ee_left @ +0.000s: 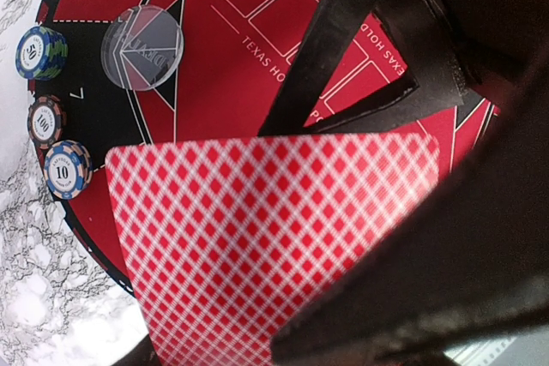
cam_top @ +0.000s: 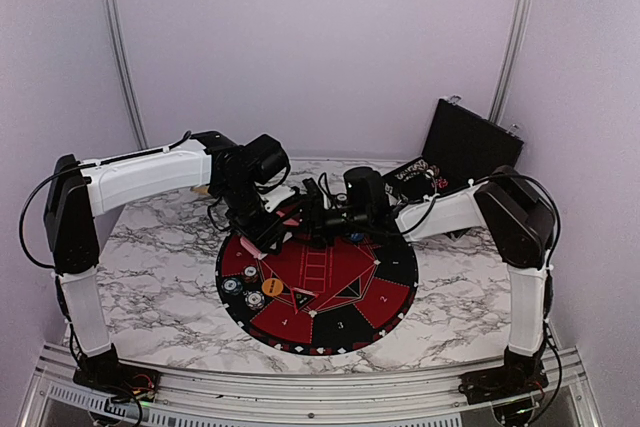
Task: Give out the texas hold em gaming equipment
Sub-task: Pick up the poker card from the face-down deck piles.
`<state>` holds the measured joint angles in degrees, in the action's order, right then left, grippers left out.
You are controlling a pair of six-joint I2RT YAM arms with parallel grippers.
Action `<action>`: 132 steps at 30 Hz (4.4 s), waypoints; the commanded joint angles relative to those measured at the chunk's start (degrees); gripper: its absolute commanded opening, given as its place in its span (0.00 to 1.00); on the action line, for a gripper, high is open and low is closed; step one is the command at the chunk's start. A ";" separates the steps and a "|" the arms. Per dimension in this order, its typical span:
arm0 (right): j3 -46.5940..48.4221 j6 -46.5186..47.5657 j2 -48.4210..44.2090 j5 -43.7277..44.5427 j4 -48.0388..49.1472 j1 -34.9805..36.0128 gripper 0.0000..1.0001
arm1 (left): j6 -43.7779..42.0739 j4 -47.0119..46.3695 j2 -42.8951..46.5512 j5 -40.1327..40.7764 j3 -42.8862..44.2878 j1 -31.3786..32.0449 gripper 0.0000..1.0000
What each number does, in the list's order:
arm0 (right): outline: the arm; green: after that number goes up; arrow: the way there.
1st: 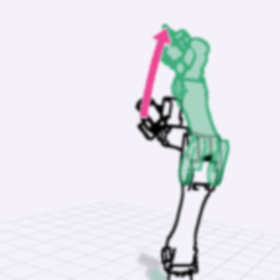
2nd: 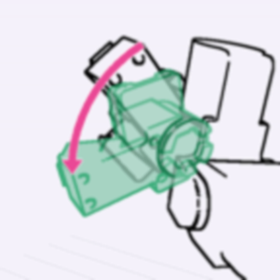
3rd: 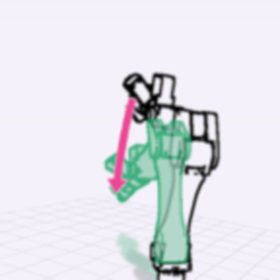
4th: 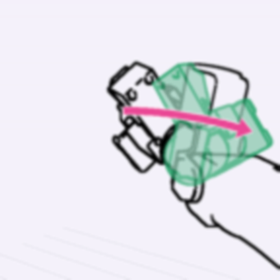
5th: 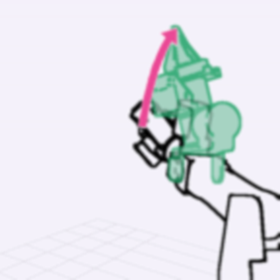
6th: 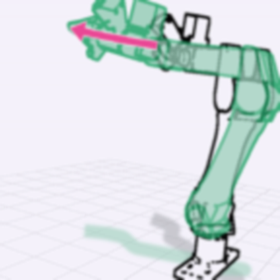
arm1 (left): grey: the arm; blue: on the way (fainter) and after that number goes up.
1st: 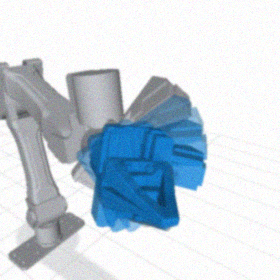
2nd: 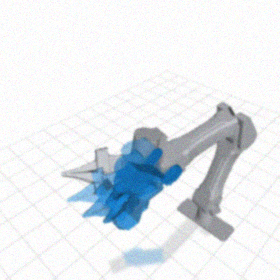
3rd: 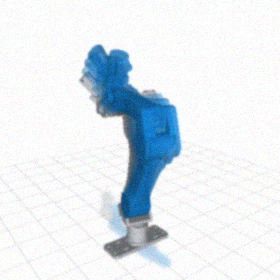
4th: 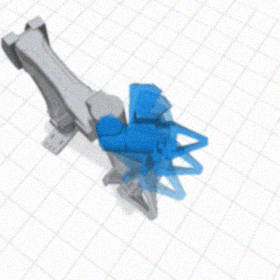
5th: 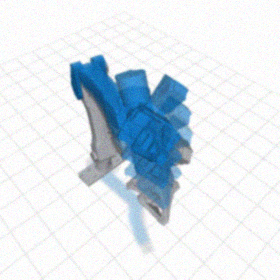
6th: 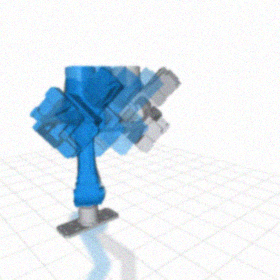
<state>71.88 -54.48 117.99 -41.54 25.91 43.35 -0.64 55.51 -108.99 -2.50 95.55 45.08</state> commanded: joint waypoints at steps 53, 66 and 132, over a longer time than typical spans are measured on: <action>1.03 3.87 -2.13 3.31 -5.73 0.02 0.62 | -0.87 -0.57 2.47 0.22 0.60 -0.64 0.33; 1.04 3.37 -4.62 1.59 -4.09 0.05 0.64 | -0.92 -0.57 2.23 0.22 0.52 -0.64 0.33; -4.90 -4.34 -6.47 -1.08 3.68 -2.91 0.08 | -0.96 -0.75 2.55 0.66 -0.23 -0.70 0.32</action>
<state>66.78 -58.54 110.61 -41.95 27.51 40.91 -0.73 55.53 -108.95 -2.26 95.55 44.66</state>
